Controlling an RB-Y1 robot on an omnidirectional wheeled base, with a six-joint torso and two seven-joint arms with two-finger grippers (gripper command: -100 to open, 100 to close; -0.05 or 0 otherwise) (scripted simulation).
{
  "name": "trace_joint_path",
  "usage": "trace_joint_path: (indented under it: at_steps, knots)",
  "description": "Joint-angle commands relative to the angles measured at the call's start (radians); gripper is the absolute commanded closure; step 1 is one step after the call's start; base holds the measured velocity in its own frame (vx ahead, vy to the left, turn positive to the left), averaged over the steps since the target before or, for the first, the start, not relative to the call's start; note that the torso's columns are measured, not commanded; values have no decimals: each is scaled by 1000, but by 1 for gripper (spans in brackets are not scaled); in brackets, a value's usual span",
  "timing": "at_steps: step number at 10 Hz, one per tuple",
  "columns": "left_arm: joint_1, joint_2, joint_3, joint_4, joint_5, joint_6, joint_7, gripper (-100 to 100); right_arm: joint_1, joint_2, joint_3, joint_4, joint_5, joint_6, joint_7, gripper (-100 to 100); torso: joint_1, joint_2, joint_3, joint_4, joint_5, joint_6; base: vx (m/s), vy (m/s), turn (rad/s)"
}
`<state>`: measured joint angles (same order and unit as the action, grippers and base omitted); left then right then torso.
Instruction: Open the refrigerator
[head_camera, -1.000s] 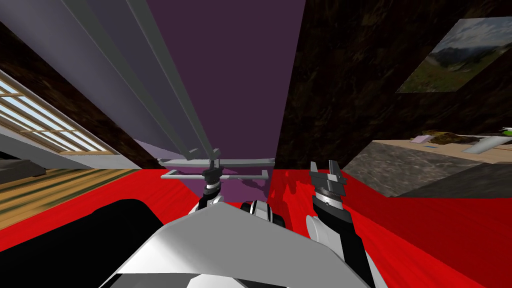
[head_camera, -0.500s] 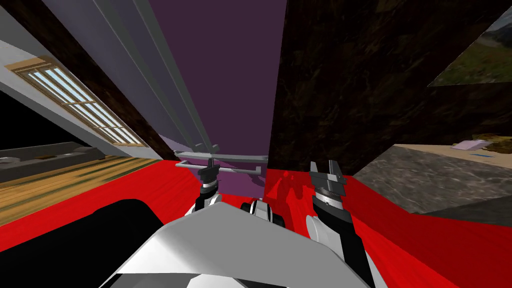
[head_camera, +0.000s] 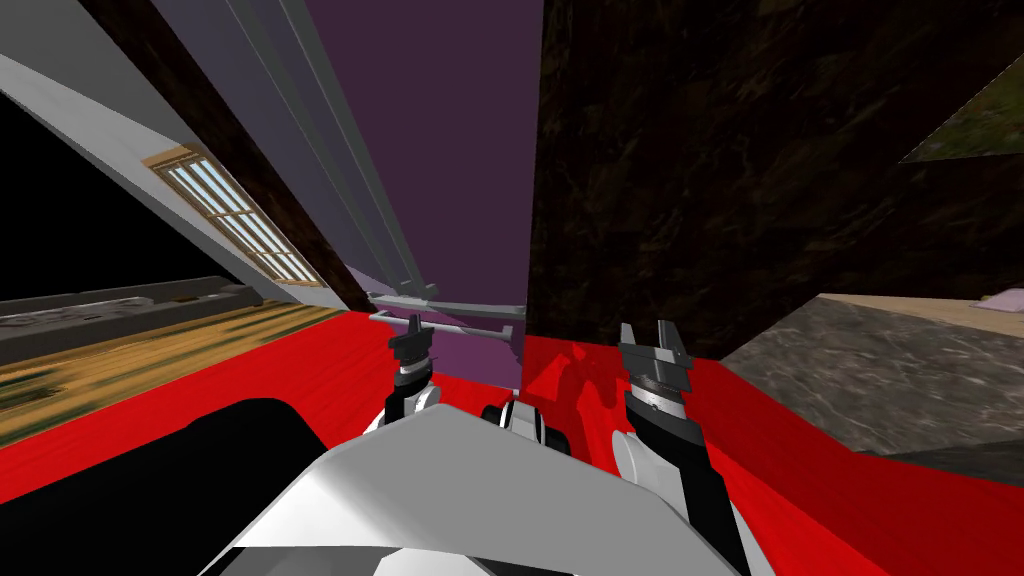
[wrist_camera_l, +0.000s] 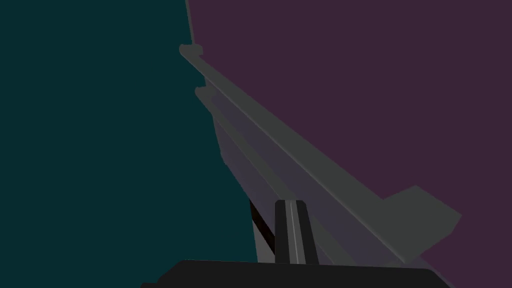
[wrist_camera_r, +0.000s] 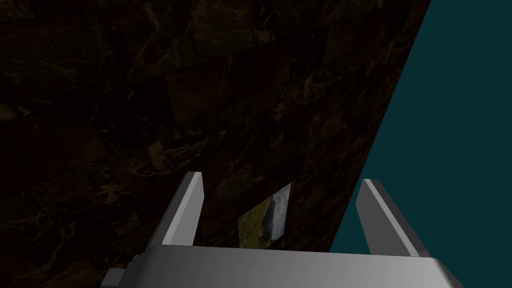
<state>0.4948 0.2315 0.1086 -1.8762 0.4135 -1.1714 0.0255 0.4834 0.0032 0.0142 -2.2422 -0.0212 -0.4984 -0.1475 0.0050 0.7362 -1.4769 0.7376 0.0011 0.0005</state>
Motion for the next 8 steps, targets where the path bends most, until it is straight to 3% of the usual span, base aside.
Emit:
trace_joint_path:
  at_steps: [1, 8]
  knots:
    - [-12, 13, -20, 13, -9, -7, 24, -100, 0, 0, 0, 0, 0, 0, 0, 0, 6, -2, -1, -1, 2, 0, 40, 161, -117]
    - [-58, 59, -91, 62, -41, -30, 109, -100, 0, 0, 0, 0, 0, 0, 0, 0, -6, 2, 1, 0, -1, 0, 41, 188, -128]
